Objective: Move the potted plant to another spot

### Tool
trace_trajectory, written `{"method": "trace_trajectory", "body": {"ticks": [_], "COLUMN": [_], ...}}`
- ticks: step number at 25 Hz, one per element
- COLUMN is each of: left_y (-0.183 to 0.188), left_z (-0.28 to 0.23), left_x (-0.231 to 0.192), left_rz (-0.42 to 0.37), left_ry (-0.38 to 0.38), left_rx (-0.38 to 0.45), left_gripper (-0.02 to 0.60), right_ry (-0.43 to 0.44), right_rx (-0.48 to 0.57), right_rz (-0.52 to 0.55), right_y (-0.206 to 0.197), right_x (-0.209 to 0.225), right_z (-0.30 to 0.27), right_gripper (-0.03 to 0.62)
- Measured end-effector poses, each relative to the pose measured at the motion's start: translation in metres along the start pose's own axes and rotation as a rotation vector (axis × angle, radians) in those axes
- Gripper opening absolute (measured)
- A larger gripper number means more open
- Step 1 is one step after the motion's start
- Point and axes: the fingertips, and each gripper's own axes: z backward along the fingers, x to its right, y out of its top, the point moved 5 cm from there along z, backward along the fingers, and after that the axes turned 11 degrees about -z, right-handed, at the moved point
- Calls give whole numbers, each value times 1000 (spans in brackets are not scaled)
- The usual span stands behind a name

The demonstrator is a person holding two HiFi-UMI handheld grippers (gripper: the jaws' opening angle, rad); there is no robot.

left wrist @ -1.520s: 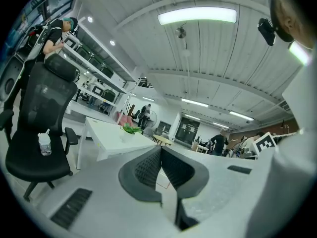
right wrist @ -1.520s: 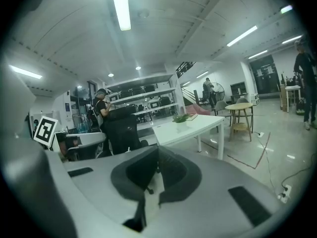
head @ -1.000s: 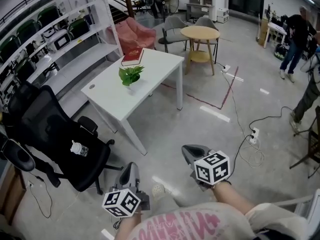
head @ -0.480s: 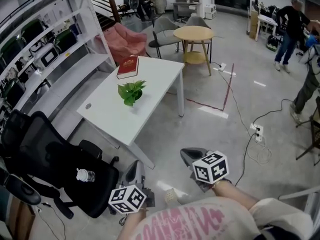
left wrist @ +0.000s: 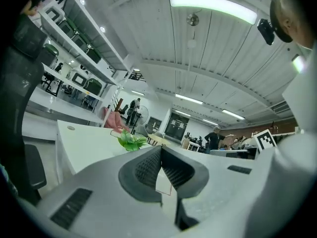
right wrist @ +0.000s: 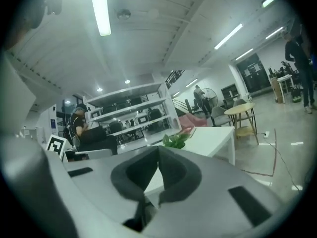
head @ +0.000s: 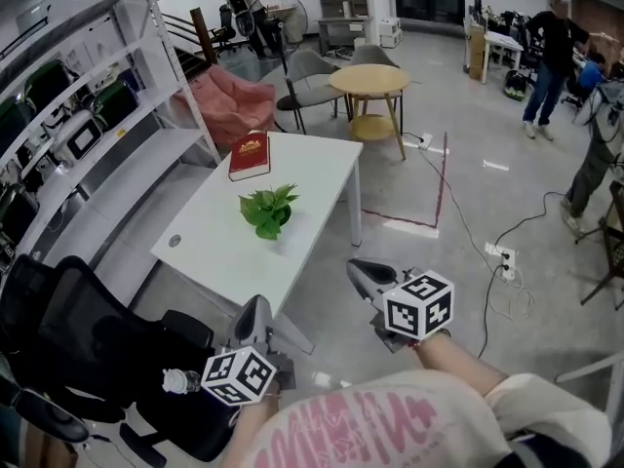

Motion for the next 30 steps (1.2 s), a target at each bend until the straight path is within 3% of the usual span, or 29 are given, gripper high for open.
{"method": "trace_trajectory", "body": {"ticks": [6,15,20,30], "left_y": [12,-1,-20,-35], "left_z": [-17,-41,-60,-118], "left_x": [-34,-52,-74,-92], "left_rz": [5,34,82,155], "left_ry": [-2,4,66,220], "left_rx": [17,20,-18,-21], "left_gripper": [3,3,3,3], "right_ry": [9,-25,16,133], "right_rx": [63,-15,-2,-184], "right_rz": [-57,-56,-94,-71], "right_y": [17,-7,-10,8], "right_x": [8,38,57,109], "right_z": [-35,-73,-98,-183], "right_gripper": [8,8,8,8]}}
